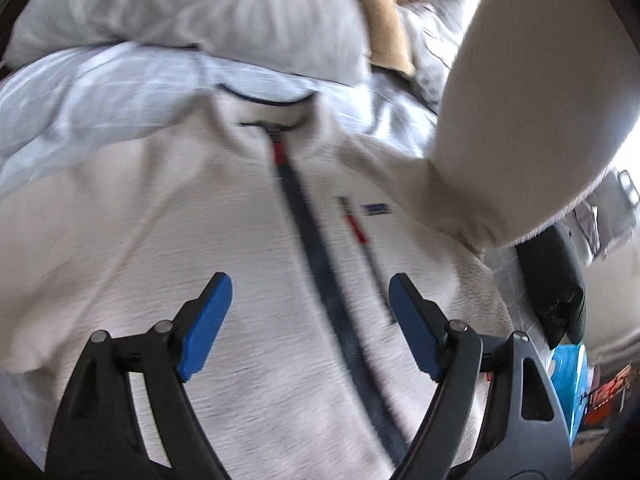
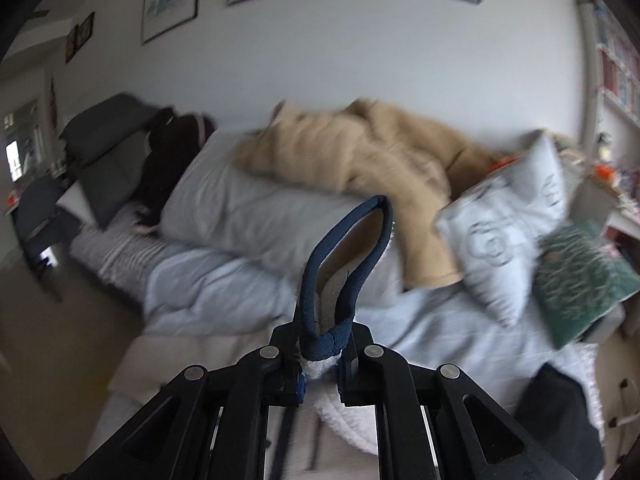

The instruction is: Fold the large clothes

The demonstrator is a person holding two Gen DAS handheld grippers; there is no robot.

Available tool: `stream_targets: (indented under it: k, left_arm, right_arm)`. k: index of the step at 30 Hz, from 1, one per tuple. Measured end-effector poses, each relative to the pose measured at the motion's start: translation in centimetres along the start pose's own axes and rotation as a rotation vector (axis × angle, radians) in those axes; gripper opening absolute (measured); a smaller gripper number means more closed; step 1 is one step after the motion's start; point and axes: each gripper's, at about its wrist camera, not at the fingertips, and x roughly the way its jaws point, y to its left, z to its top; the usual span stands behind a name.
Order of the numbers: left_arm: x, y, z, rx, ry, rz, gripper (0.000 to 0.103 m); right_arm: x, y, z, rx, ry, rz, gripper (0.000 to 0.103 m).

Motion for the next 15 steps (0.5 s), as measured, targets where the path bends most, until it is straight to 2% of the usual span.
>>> stream_targets:
  k: [2,4,5,6,7,8,9,12,15]
  left_arm:
    - [-0.8,3.0,-0.3,-0.054,-0.019,-0.019,0.081]
    - [-1.2,6.4,-1.0,-0.137,-0.049,-0.071,0.081]
    - [-1.1,7.8,-1.4,-0.176,-0.062,-0.103,0.081]
    - [-0.7,9.3,-1.7,-0.221,-0.074,-0.142,0.081]
    - [-0.2,10.9,-1.9,-0.279,-0.065,-0.182,0.081]
    - [0.1,12.2,-2.1,-0.339,-0.069,-0.217,0.081]
    - [0.3,13.7,-2.4,-0.409,-0.093,-0.254,0.081]
    - [1.3,16.2,-2.7,-0.527,-0.112,-0.313,0.081]
    - [2.9,15.8,-2.3,-0.505,-0.078,-0.259,0.081]
  right_arm:
    - [2.6,2.1,-0.9,0.001,0.055,0.037,0.014]
    - [4.8,3.6,-1.7,0.014,0.111,0.092,0.018]
    - [5.7,4.1,-2.2,0.023,0.143,0.139,0.027]
    - [6.5,4.6,-2.6,0.026,0.167,0.171,0.04]
    - [6.9,5.0,-3.0,0.023,0.174,0.183,0.048]
    - [7.1,5.1,-3.2,0.017,0.168,0.183,0.061]
    - [7.2,5.0,-3.4,0.011,0.161,0.177,0.065]
    - [7.8,3.2,-4.1,0.006,0.169,0.137,0.065]
    - [8.6,-0.2,-5.1,0.035,0.192,0.088,0.07]
